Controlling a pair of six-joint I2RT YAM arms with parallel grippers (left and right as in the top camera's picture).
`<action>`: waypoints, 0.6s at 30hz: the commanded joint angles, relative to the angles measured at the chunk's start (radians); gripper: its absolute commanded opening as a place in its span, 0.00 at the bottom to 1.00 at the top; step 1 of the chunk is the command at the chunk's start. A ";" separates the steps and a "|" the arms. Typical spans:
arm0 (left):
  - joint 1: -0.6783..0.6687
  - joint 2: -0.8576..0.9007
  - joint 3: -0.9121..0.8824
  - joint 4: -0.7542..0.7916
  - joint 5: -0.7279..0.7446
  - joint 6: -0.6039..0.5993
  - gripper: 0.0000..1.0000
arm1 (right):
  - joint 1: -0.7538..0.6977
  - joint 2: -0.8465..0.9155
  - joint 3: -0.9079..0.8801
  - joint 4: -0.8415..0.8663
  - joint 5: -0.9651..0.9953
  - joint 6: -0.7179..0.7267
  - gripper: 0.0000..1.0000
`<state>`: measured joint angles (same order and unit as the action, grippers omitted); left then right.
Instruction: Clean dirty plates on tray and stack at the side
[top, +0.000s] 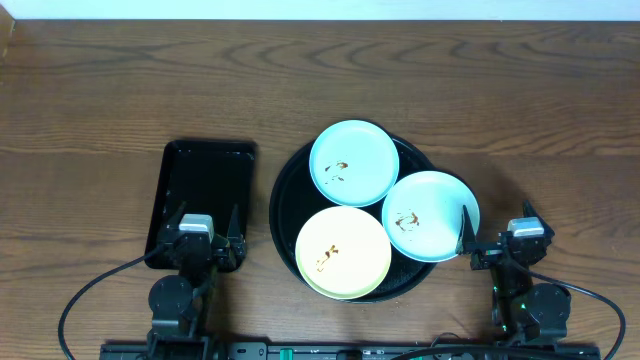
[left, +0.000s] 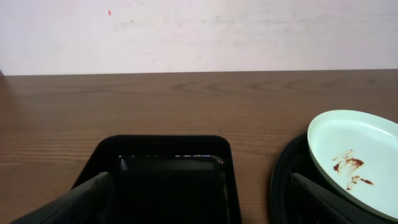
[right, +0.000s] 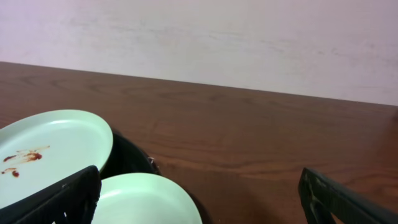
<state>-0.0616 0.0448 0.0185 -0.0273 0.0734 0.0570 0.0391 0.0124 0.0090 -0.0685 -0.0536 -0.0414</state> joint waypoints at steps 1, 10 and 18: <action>-0.002 0.000 -0.014 -0.035 0.023 0.013 0.88 | 0.008 -0.004 -0.004 -0.002 0.000 -0.013 0.99; -0.002 0.003 -0.005 -0.029 0.095 -0.028 0.88 | 0.008 -0.004 -0.004 -0.002 0.000 -0.012 0.99; -0.002 0.212 0.149 -0.082 -0.032 -0.058 0.88 | 0.008 -0.004 -0.004 -0.002 0.000 -0.012 0.99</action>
<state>-0.0616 0.1558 0.0715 -0.1032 0.0975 0.0200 0.0391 0.0128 0.0090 -0.0685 -0.0536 -0.0414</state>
